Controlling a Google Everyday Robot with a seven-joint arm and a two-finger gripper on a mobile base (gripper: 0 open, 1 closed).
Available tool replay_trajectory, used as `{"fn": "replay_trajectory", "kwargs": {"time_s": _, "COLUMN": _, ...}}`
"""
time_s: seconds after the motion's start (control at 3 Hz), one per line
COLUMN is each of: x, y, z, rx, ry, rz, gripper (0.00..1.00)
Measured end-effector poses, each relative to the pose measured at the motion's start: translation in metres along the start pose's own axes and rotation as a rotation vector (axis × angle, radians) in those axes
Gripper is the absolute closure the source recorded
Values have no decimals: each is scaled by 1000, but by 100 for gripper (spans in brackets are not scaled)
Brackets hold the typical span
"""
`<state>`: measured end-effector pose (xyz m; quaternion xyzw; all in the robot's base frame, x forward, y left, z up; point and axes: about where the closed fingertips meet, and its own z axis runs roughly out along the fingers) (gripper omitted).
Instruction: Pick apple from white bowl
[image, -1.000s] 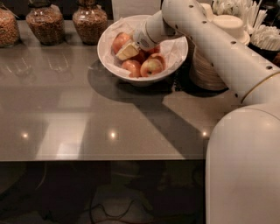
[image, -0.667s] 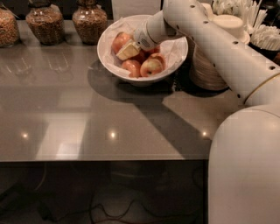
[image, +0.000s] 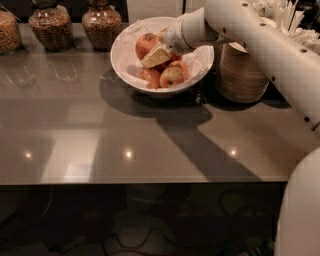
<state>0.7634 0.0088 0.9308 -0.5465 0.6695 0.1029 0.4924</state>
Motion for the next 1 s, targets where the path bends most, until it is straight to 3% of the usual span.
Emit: {"fn": "replay_trajectory", "kwargs": {"time_s": 1.0, "x": -7, "y": 63, "z": -108, "rx": 6, "ry": -46, "rz": -37, "gripper": 100}}
